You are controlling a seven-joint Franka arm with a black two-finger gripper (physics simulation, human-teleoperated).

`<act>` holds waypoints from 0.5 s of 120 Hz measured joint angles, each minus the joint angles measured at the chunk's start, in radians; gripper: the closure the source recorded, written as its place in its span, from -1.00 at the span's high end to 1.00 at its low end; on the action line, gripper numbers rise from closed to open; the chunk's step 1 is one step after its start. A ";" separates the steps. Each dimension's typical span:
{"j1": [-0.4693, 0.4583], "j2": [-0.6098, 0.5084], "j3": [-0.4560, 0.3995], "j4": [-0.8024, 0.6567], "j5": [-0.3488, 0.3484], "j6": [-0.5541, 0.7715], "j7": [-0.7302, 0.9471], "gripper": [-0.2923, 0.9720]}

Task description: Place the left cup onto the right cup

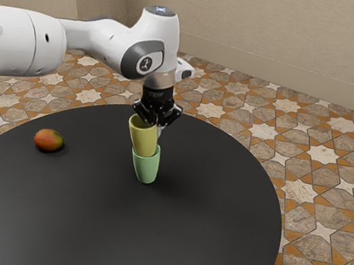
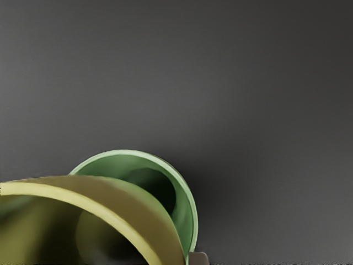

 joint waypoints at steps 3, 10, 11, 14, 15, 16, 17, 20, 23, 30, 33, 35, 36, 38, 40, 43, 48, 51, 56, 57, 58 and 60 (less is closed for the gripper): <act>0.000 0.000 0.000 -0.001 -0.001 0.000 0.000 -0.70; 0.000 0.002 0.000 -0.001 -0.002 0.001 -0.001 -0.70; 0.000 0.002 0.000 -0.001 -0.002 0.001 -0.001 -0.70; 0.000 0.003 0.000 -0.001 -0.003 0.002 -0.002 -0.70; 0.000 0.003 0.000 -0.001 -0.003 0.002 -0.002 -0.70; 0.000 0.003 0.000 -0.001 -0.003 0.002 -0.002 -0.70; 0.000 0.003 0.000 -0.001 -0.003 0.002 -0.002 -0.70; 0.000 0.003 0.000 -0.003 -0.003 0.002 -0.002 -0.70; 0.000 0.003 0.000 -0.004 -0.004 0.003 -0.003 -0.70; 0.000 0.004 0.000 -0.006 -0.004 0.005 -0.003 -0.70; 0.000 0.004 0.000 -0.006 -0.004 0.007 -0.003 -0.70; 0.000 0.004 0.000 -0.007 -0.005 0.008 -0.003 -0.65; 0.000 0.004 0.000 -0.007 -0.005 0.009 -0.003 -0.62; 0.000 0.003 0.000 -0.008 -0.006 0.010 -0.003 -0.56; 0.000 0.003 0.000 -0.008 -0.007 0.011 -0.003 -0.50; 0.000 0.003 0.000 -0.009 -0.009 0.012 -0.002 -0.41; 0.000 0.001 0.000 -0.009 -0.011 0.014 -0.002 -0.26; 0.000 0.000 0.000 -0.009 -0.013 0.015 -0.001 -0.18; 0.000 -0.001 0.000 -0.010 -0.014 0.016 -0.001 -0.05; 0.000 -0.001 0.000 -0.010 -0.014 0.016 -0.001 -0.03; 0.000 -0.001 0.000 -0.010 -0.015 0.016 -0.001 0.00; 0.000 -0.002 0.000 -0.010 -0.015 0.016 -0.001 0.04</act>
